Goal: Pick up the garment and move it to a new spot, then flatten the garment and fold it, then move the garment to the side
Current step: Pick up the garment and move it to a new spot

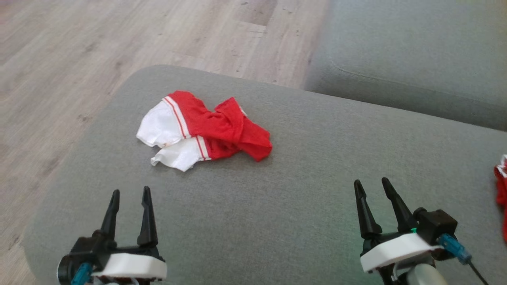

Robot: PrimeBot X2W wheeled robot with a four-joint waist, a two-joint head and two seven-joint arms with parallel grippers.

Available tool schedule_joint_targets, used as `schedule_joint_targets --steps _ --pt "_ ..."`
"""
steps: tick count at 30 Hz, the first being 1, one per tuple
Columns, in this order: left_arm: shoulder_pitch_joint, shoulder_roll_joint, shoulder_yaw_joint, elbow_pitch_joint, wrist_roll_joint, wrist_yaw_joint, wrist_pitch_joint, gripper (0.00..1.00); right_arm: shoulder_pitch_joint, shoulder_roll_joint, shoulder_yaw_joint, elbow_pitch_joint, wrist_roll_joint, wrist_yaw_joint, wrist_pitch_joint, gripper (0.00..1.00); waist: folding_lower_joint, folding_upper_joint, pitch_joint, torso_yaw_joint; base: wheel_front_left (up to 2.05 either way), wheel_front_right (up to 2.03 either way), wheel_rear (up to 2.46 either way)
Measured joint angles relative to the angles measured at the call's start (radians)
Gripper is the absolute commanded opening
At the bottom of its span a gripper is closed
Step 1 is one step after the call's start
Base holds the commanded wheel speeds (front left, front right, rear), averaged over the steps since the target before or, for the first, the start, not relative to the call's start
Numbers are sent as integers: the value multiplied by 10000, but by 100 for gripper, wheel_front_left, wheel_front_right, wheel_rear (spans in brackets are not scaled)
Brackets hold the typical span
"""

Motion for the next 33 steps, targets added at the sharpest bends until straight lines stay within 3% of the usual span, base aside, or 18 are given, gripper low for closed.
schedule_joint_targets --steps 10,15,18,24,31,33 --pt "-182 102 199 184 339 -182 0 100 7 0 198 12 79 0 0 100 0 0 345 128 0 0 0" --pt "-1785 604 -470 1317 288 -353 268 100 -251 0 75 -23 -165 0 0 100 0 0 877 -106 0 0 0" --pt "-3498 913 -1043 2006 -159 -355 1114 100 -573 -2 -59 -113 -360 0 0 100 2 0 1315 -283 0 0 0" --pt "-6474 1749 -3260 3175 -1839 -430 3227 100 -1299 -10 -155 -370 -593 0 0 100 4 0 2340 -783 0 0 0" --pt "-8135 2280 -4615 4418 -4477 -430 6067 100 -1869 -21 -224 -556 -648 0 -2 100 4 -1 3442 -1780 0 0 0" --pt "-8338 2370 -4941 4521 -4704 -430 6458 100 -1958 -25 -224 -652 -635 0 -2 100 3 -1 3653 -2007 0 0 0"
